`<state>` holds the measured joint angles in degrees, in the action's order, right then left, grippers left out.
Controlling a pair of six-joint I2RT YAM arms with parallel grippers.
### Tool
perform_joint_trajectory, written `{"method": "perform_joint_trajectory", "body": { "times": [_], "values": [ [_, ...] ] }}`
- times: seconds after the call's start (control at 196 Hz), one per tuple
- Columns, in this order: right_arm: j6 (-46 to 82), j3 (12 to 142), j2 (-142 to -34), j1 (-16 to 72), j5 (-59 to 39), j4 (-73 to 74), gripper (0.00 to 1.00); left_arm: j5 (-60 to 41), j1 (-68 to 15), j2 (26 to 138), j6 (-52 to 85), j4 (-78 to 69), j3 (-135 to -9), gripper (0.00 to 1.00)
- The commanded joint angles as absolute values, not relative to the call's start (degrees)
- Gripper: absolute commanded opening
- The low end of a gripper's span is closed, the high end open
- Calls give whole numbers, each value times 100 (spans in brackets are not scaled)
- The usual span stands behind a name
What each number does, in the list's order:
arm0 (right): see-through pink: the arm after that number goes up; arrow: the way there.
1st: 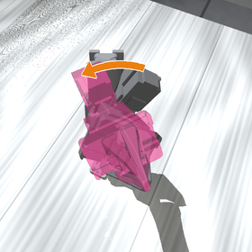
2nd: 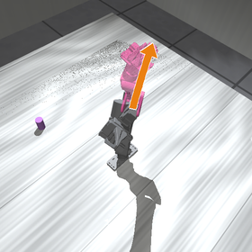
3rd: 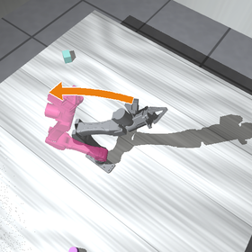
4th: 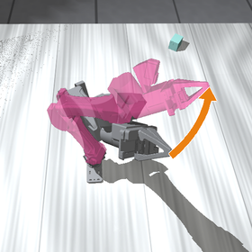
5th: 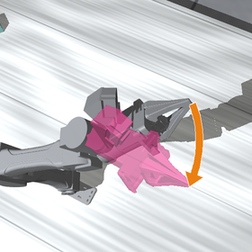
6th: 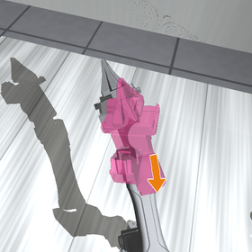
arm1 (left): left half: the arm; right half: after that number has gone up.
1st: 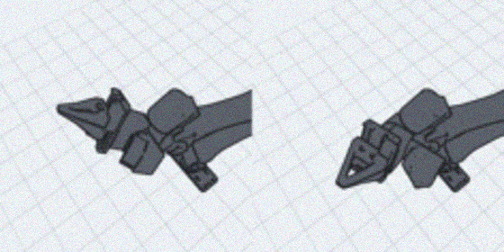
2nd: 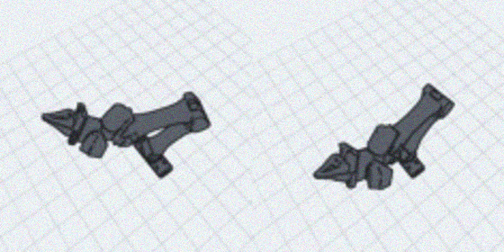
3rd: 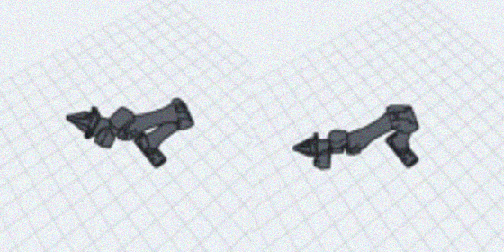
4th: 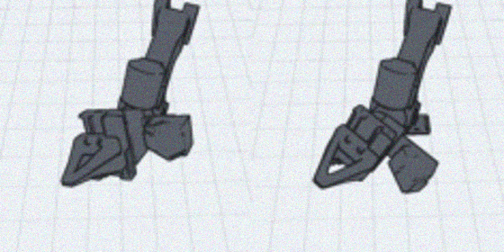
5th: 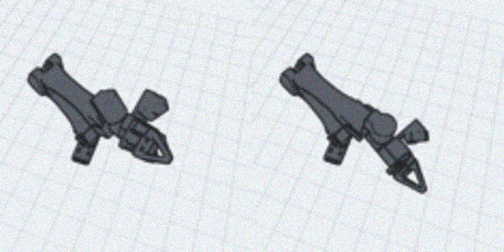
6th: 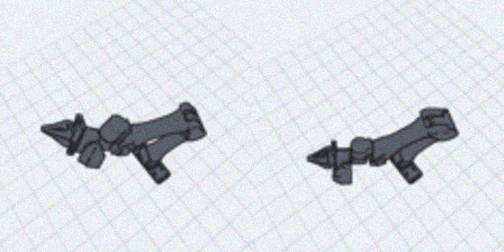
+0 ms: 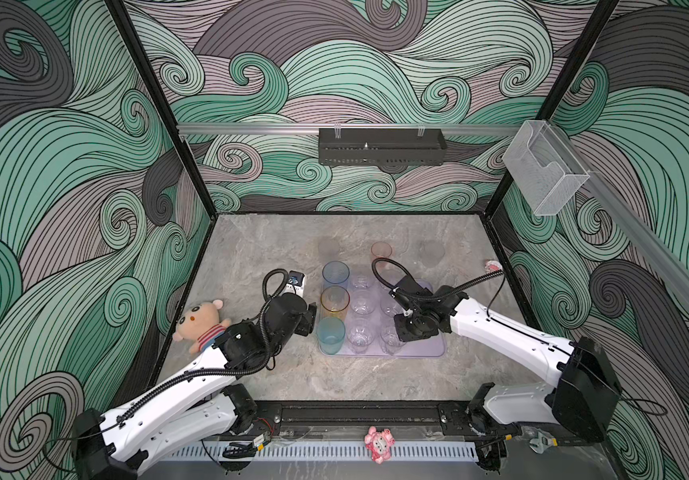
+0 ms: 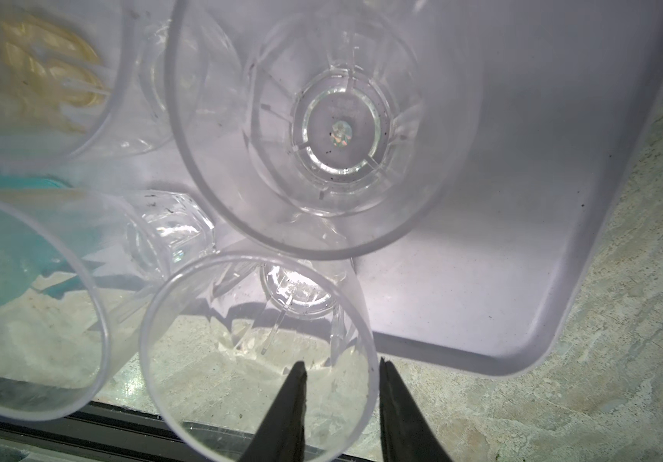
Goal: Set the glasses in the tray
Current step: 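Raise the right gripper back beyond the tray while the left gripper withdraws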
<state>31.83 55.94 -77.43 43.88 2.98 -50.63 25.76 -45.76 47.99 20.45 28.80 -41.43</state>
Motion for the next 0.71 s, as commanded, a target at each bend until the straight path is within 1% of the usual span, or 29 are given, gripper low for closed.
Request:
{"method": "perform_joint_trajectory", "body": {
  "times": [0.0, 0.092, 0.204, 0.393, 0.581, 0.709],
  "values": [
    [3015, 5922, -7615, 4214, 313, -5214, 34, 2293, -4167, 4759, 2167, 3309, -4399, 71],
    [2880, 6112, -7558, 3999, 304, -5206, 37, 1808, -3657, 4876, 2173, 3425, -4594, 72],
    [2688, 6563, -7743, 3650, 239, -5212, 40, 1135, -3078, 5211, 2194, 3452, -4964, 72],
    [2389, 7397, -8195, 3121, 46, -5212, 45, 581, -2529, 5724, 2203, 3281, -5301, 72],
    [2423, 8256, -8824, 2580, 79, -5059, 49, -303, -1890, 6087, 2381, 2958, -5264, 72],
    [2447, 8564, -9068, 2232, 132, -4831, 50, -533, -1585, 6352, 2399, 2923, -5273, 72]
  ]
}}
